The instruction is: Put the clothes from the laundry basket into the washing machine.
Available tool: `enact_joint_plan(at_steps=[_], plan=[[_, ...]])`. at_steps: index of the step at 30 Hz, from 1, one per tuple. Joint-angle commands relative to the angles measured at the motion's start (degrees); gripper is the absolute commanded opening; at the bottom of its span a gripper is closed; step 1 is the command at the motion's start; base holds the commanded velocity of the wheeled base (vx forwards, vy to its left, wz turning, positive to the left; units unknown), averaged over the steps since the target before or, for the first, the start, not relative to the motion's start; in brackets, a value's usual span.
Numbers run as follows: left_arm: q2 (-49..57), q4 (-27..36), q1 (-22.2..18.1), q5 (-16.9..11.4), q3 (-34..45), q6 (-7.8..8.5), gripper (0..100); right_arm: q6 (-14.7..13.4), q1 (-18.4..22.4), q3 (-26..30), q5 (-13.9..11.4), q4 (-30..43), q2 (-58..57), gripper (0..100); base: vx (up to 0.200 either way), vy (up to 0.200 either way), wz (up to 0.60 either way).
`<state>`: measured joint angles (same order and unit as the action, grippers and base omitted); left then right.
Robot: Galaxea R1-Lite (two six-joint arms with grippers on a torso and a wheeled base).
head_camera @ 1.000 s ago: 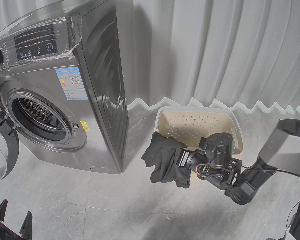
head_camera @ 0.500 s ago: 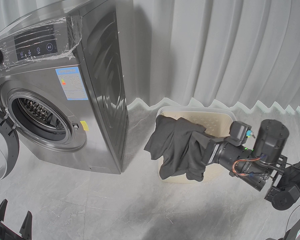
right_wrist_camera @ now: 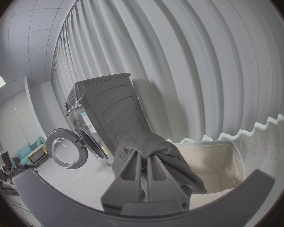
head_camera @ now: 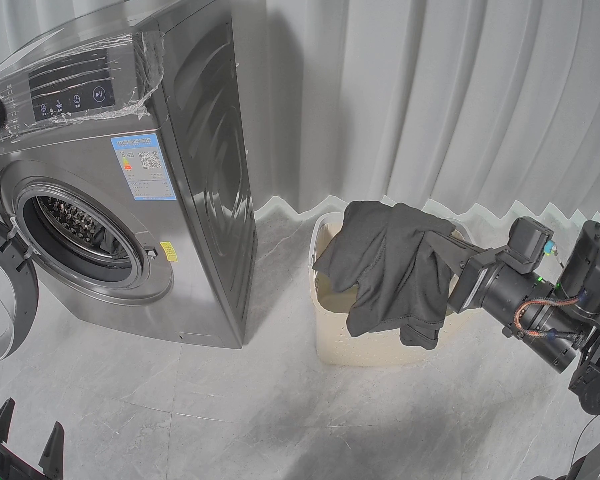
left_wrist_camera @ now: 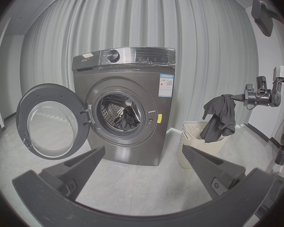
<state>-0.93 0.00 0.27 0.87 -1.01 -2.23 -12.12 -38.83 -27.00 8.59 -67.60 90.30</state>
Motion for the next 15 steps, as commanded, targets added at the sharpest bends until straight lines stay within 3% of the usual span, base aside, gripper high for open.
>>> enact_joint_plan(at_steps=[1, 15], plan=[[0.93, 0.00, 0.08, -0.25, 1.01, -0.14, 100, 0.96, 2.09, 0.37, 0.02, 1.50, -3.64, 0, 0.000, 0.200, 0.00], [0.93, 0.09, 0.08, -0.34, 0.92, -0.32, 100, 1.13, 1.30, 0.46, 0.99, 3.17, -4.60, 0, 0.000, 0.200, 0.00]])
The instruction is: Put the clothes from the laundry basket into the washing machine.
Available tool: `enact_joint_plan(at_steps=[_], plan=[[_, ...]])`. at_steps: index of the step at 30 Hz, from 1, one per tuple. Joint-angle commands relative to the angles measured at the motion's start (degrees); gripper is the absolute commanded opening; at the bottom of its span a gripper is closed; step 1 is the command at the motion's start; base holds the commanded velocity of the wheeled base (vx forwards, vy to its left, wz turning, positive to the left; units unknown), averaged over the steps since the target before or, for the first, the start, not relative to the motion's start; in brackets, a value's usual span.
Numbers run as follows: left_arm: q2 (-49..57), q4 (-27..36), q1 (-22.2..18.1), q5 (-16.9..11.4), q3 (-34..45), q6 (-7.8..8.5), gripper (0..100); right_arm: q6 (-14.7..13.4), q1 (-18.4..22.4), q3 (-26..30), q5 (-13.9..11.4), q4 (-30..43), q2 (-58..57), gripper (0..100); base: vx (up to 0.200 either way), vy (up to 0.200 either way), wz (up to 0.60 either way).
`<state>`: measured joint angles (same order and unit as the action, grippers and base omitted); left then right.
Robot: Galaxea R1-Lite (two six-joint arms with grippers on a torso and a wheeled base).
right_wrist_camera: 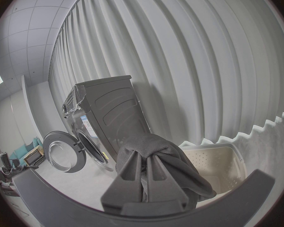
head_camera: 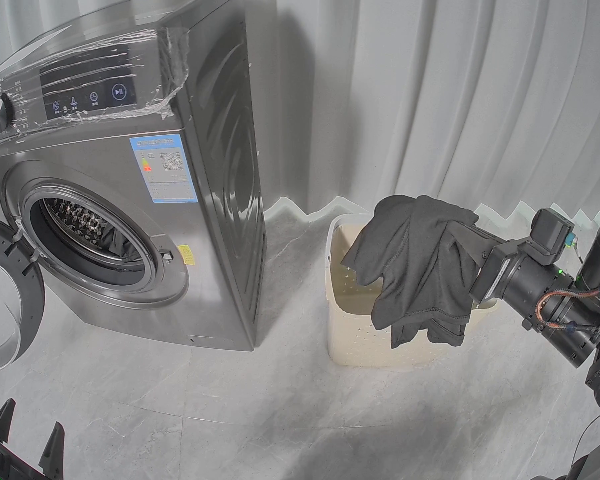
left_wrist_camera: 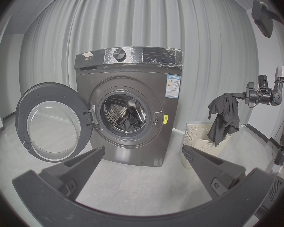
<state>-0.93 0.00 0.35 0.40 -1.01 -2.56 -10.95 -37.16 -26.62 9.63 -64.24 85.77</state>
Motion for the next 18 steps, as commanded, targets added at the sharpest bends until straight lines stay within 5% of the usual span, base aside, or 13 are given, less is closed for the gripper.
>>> enact_joint_plan(at_steps=[1, 18], plan=[[0.93, 0.09, 0.00, 0.13, 0.92, 0.01, 100, -0.04, -0.37, 0.08, -0.14, -0.53, -0.08, 0, 0.000, 0.200, 0.00], [0.93, 0.09, 0.00, 0.13, 0.92, 0.01, 100, -0.57, -2.22, 0.34, -0.23, -0.79, 0.10, 0, 0.000, 0.200, 0.00]])
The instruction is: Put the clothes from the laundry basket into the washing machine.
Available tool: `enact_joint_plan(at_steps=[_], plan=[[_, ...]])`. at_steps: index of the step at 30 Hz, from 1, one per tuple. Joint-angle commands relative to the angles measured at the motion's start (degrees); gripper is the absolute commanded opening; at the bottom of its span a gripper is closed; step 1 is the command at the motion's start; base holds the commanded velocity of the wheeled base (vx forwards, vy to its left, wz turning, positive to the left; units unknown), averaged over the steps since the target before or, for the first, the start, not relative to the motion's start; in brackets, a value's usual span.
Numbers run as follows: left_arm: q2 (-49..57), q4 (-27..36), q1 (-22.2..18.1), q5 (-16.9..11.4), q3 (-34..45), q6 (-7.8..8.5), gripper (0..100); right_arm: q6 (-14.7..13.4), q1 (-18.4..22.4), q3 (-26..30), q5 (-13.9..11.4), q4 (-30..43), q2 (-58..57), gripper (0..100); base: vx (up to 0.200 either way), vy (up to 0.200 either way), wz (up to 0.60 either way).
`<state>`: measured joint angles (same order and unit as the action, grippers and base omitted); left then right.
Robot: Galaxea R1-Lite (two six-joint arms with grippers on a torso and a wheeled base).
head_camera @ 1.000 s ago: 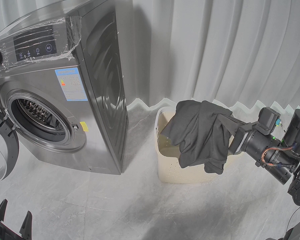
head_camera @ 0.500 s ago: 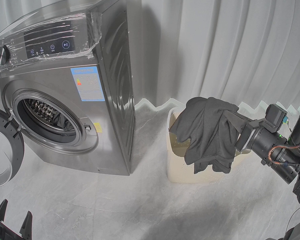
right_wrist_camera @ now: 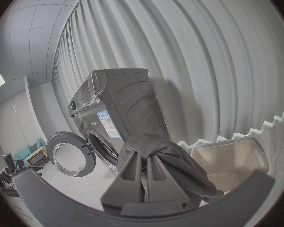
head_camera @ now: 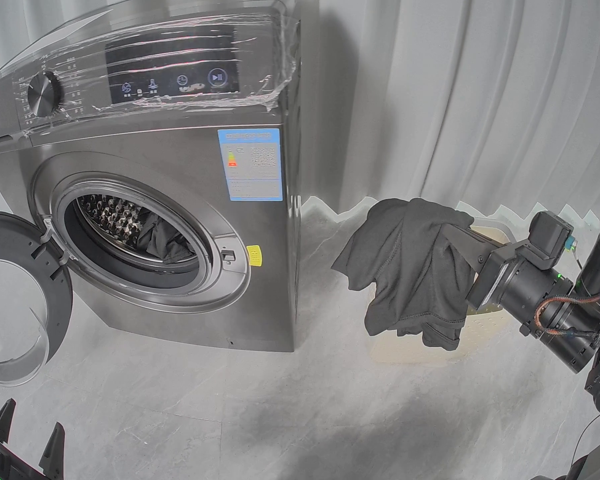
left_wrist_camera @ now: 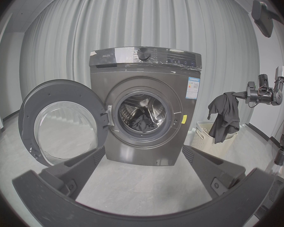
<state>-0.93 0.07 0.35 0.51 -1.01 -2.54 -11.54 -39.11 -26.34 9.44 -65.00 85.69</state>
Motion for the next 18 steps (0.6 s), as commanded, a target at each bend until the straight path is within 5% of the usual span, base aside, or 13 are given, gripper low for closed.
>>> enact_joint_plan(at_steps=[1, 18], plan=[[0.93, -0.07, 0.00, 0.02, 0.92, -0.01, 100, -0.06, -0.53, 0.06, -0.03, -0.04, 0.09, 0, 0.000, 0.200, 0.00], [0.93, -0.07, 0.00, -0.07, 0.92, -0.10, 100, 0.03, -2.11, 0.86, -0.47, -0.13, -0.35, 0, 0.000, 0.176, 0.00]])
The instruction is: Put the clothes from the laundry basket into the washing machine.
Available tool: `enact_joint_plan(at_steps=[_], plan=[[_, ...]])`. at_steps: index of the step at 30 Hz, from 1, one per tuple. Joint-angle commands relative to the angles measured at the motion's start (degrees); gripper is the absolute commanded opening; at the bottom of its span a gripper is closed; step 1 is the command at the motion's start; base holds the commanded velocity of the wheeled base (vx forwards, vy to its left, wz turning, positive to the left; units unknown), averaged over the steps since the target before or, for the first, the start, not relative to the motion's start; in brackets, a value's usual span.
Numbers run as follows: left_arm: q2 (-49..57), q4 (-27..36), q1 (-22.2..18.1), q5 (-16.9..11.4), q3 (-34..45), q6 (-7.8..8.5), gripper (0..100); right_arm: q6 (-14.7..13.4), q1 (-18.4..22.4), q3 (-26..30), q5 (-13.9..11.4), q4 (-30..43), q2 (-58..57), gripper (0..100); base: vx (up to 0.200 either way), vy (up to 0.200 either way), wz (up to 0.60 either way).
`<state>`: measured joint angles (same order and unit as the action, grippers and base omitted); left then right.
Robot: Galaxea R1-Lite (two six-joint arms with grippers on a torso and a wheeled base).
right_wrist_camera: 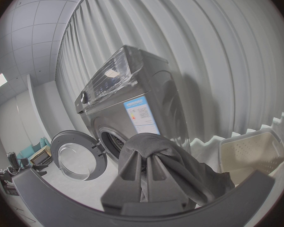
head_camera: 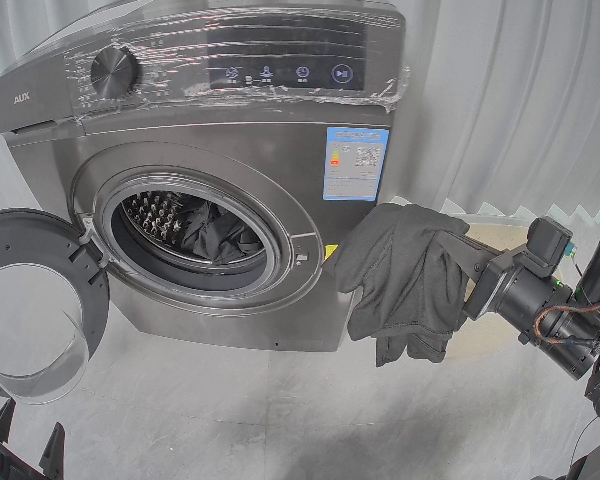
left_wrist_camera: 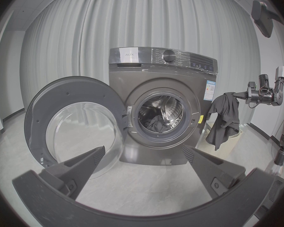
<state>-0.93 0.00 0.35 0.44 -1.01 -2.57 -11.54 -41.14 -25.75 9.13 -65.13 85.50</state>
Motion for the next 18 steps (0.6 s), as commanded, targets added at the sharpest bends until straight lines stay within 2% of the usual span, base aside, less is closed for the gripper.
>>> enact_joint_plan(at_steps=[1, 5, 13, 18], plan=[[0.93, 0.00, 0.00, 0.00, 0.92, -0.06, 100, 0.03, -0.17, 0.43, -0.25, 0.01, -0.16, 0, 0.000, 0.000, 0.00], [0.93, 0.00, 0.00, 0.00, 0.92, -0.15, 100, 0.12, -0.60, 0.61, -0.25, -0.17, -0.16, 0, 0.000, 0.000, 0.00], [0.93, 0.00, 0.00, 0.00, 0.92, -0.24, 100, 0.12, -0.60, 0.61, -0.17, -1.40, 0.19, 0, -0.200, 0.000, 0.00], [0.93, 0.00, 0.00, 0.00, 0.92, -0.24, 100, 0.12, -0.60, 0.70, -0.08, -1.40, 0.45, 0, 0.000, 0.000, 0.00]])
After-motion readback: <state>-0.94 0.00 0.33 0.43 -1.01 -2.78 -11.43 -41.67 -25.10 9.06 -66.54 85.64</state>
